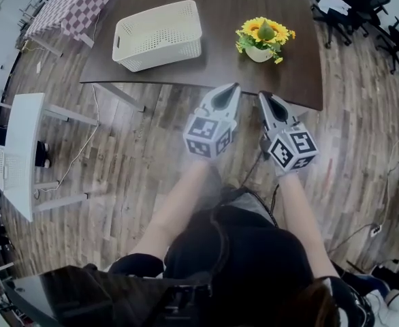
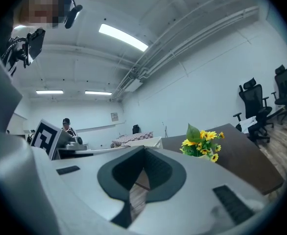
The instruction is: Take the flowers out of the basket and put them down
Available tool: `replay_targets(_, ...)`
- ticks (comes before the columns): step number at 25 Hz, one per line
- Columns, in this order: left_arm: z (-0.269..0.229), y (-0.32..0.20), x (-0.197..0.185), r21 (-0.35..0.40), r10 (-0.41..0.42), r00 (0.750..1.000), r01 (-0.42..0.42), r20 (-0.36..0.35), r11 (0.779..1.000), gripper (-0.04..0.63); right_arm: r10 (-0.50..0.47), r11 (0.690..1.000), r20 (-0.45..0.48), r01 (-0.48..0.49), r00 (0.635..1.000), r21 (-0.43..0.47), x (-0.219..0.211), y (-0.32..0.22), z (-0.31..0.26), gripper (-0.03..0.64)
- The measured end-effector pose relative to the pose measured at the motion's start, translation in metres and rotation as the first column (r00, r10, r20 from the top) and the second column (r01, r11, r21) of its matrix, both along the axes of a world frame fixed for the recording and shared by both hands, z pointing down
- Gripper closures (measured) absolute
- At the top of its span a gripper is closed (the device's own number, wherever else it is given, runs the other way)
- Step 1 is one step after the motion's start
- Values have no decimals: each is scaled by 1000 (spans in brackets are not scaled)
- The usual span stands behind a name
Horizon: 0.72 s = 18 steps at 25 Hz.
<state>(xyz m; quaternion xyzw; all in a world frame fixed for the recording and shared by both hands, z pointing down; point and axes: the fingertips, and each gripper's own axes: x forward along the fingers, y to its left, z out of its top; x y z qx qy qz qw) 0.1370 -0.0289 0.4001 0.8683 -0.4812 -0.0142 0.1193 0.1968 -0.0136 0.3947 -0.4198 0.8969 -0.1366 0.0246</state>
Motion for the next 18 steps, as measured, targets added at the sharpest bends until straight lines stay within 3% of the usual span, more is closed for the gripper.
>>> replay_targets(18, -13, 6, 24, 43, -3, 1000, 2, 11, 999, 595, -29, 999, 39, 29, 999, 25, 19, 11, -10, 617)
